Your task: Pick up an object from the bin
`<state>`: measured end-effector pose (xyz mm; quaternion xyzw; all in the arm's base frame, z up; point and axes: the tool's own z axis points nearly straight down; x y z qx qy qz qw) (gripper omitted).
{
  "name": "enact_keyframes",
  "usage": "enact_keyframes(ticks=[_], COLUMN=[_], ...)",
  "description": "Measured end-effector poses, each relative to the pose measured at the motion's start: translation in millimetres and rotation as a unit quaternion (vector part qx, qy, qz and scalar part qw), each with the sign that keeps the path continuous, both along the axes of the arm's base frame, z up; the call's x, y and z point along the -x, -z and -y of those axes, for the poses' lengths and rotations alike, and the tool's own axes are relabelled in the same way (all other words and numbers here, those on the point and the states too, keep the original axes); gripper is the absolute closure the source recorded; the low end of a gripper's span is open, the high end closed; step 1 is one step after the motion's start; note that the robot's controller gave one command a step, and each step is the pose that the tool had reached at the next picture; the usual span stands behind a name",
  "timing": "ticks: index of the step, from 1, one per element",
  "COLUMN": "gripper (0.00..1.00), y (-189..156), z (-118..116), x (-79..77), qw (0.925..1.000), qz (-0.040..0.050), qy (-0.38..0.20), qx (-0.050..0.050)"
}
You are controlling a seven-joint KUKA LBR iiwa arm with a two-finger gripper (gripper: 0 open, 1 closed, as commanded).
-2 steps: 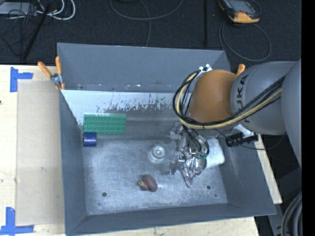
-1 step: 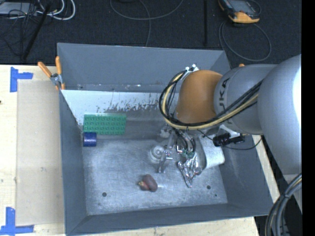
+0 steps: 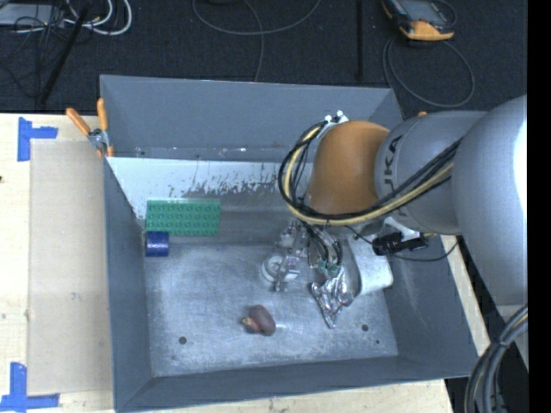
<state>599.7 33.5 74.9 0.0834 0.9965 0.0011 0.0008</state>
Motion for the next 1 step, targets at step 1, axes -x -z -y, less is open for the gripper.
enact_keyframes(ticks=[1], gripper=[1.00], y=[-145.5], z=[-3.3], x=[7.1], qw=[0.9991], qz=[0.0035], qy=[-0.043], qx=[0.001])
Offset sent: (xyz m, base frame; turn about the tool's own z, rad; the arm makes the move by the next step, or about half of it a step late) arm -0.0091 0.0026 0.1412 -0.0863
